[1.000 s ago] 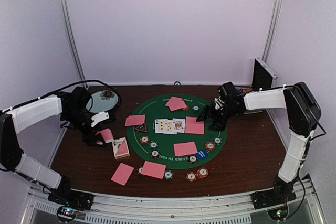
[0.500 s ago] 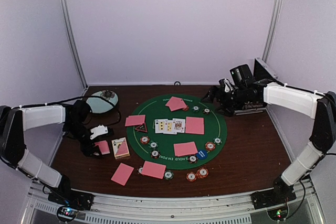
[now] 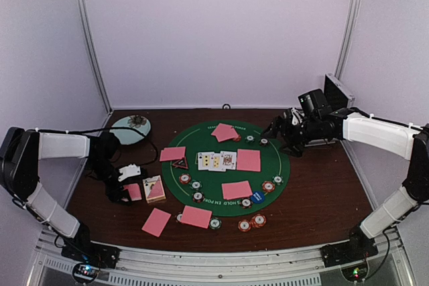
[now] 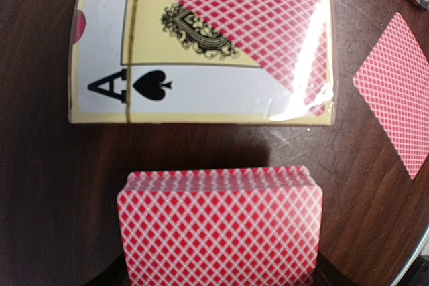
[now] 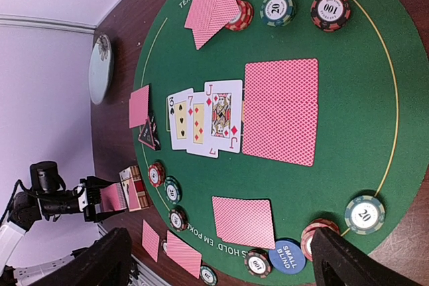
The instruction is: Distribute texas hold em gaming equipment
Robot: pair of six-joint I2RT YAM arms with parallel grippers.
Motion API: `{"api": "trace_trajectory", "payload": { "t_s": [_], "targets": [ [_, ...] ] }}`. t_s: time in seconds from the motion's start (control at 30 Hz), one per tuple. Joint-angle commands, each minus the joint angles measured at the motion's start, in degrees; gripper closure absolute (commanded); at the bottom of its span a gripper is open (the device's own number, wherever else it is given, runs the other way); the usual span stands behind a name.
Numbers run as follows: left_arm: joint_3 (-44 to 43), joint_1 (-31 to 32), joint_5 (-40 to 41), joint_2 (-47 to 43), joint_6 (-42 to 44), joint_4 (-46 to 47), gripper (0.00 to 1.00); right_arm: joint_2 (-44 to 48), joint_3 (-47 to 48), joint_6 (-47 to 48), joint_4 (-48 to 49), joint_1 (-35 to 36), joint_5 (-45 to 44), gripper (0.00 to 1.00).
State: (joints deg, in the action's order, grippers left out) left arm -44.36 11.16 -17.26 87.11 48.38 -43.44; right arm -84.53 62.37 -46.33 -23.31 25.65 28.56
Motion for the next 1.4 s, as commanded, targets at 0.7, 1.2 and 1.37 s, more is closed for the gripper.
{"api": "trace_trajectory", "payload": {
  "t_s": [0.7,1.2,1.37],
  "targets": [
    [-11.94,1.08,-4.65,-4.79,-5.56,-10.79,0.03,4.73,6.49,6.39,-10.88,0.2,-8.92,0.0],
    [-7.95,-8.1,-5.14,-9.85,-33.01,24.25,0.03,16.18,-4.9,24.28,-3.86,-3.45,-61.14,0.01],
    [0.96,-10.62,-3.0,-7.51,-40.76,41.67,0.02,20.05,-17.77,36.27,13.87,-5.01,-77.14,0.01]
  ]
}}
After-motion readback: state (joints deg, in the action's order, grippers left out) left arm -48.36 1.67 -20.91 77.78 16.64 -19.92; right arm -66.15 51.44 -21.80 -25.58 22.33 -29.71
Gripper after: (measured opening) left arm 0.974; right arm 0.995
